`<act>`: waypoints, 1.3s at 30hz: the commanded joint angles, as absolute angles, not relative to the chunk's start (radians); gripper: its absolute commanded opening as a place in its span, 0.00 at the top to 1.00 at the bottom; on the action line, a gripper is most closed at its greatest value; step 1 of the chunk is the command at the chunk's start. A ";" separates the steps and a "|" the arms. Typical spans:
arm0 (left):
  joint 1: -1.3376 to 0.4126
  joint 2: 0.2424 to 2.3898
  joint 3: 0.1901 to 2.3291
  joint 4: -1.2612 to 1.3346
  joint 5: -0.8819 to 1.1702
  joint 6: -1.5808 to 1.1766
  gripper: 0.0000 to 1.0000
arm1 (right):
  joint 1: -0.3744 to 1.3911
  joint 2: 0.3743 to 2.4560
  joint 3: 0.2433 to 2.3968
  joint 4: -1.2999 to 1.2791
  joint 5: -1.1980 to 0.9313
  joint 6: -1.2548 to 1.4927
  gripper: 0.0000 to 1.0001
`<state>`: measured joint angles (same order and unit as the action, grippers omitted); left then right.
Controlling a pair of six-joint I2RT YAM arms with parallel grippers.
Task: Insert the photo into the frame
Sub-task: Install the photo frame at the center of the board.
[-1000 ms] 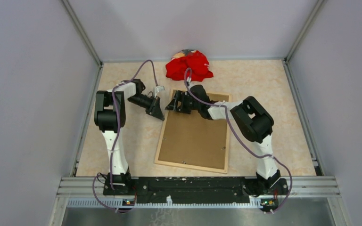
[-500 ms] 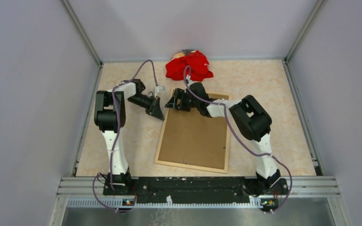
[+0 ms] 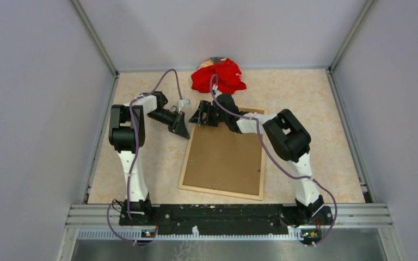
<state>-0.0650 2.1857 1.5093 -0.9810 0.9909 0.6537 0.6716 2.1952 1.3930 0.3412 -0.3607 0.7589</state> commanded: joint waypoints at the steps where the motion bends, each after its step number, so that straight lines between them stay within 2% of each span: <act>1: -0.083 2.232 1.486 -0.945 0.951 0.713 0.92 | 0.685 2.249 1.431 0.276 -0.337 0.728 0.24; 12: -0.083 2.236 1.486 -0.950 0.949 0.721 0.92 | 0.701 2.269 1.446 0.290 -0.375 0.737 0.24; 24: -0.083 2.244 1.501 -0.954 0.950 0.717 0.92 | 0.678 2.313 1.481 0.309 -0.509 0.694 0.24; 39: -0.083 2.268 1.545 -0.951 0.988 0.670 0.91 | 0.660 2.262 1.389 0.352 -0.487 0.686 0.26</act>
